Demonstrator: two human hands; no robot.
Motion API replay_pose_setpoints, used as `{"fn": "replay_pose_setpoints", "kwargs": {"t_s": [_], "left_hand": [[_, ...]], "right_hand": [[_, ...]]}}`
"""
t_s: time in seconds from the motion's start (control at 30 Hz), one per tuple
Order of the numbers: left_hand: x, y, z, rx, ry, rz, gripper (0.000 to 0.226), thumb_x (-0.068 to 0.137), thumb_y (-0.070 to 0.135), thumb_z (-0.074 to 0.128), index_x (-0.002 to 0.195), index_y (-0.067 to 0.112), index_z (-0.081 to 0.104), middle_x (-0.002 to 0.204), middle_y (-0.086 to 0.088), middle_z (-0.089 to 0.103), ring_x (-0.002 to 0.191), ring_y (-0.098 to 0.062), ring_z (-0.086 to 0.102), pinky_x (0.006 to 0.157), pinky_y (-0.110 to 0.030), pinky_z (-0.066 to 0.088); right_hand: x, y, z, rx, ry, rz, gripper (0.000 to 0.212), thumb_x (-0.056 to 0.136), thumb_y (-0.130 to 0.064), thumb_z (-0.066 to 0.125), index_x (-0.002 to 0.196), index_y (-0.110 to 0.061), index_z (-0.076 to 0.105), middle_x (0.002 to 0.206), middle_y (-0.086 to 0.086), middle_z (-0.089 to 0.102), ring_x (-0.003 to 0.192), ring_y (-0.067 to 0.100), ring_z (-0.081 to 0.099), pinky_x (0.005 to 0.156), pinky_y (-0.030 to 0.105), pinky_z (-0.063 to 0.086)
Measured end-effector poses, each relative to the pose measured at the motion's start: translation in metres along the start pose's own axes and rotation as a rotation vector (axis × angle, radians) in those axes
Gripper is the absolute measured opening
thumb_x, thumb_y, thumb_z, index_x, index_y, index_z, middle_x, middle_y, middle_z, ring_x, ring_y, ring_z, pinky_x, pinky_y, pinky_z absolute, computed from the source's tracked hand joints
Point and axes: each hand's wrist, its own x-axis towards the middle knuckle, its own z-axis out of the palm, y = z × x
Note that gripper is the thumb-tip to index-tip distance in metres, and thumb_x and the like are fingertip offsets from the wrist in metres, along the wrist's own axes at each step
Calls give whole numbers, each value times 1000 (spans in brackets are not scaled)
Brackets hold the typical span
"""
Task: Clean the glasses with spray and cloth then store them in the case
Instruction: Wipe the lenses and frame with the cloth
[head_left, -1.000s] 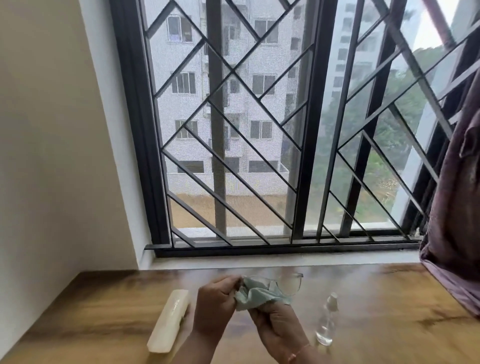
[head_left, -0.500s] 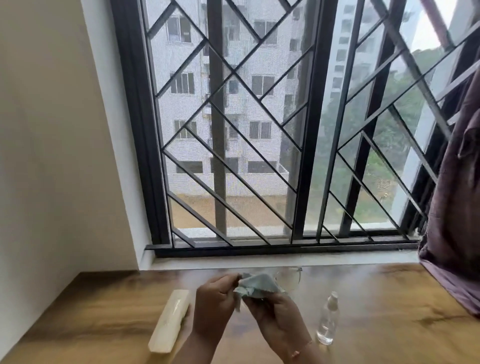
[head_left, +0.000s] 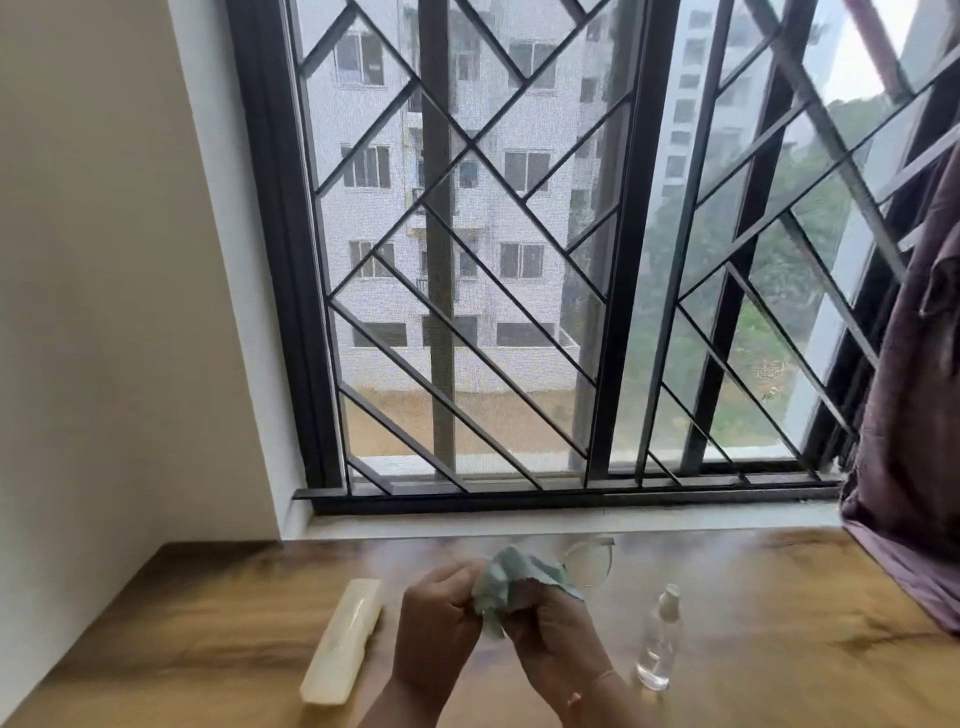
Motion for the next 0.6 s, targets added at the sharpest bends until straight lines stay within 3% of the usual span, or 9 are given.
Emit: {"fn": "replay_pose_setpoints", "kwargs": {"t_s": [0.1, 0.27, 0.37, 0.5, 0.6], "left_hand": [[1, -3, -2, 21, 74, -35, 30, 59, -2, 65, 80, 17, 73, 80, 22, 65, 81, 16, 55, 72, 3, 40], [5, -5, -8, 61, 140, -110, 19, 66, 6, 66, 77, 18, 75, 74, 10, 72, 73, 2, 61, 66, -6, 45], [7, -6, -11, 72, 166, -132, 17, 65, 6, 65, 75, 15, 76, 74, 7, 73, 75, 0, 61, 69, -1, 41], [6, -7, -13, 69, 180, -130, 13, 65, 7, 67, 75, 11, 76, 74, 3, 74, 76, 0, 62, 70, -1, 42], [4, -7, -14, 79, 152, -101, 11, 65, 7, 69, 73, 12, 75, 72, 7, 73, 72, 1, 61, 66, -3, 43]], "right_hand": [[1, -4, -1, 75, -43, -4, 31, 67, 18, 43, 62, 1, 69, 66, 21, 67, 57, 29, 66, 52, 31, 56], [1, -9, -7, 159, -77, 41, 24, 72, 0, 50, 80, 10, 70, 89, 30, 69, 78, 36, 70, 67, 41, 60], [0, -13, -14, 181, -39, 21, 22, 70, 1, 50, 81, 10, 68, 86, 28, 69, 72, 35, 69, 62, 40, 59], [3, -20, -26, 119, 56, -14, 24, 76, 3, 52, 97, 10, 60, 93, 25, 63, 73, 30, 61, 60, 32, 50], [3, -26, -29, -10, 52, -73, 17, 69, 8, 52, 83, 9, 62, 85, 24, 65, 65, 27, 62, 54, 32, 44]]}}
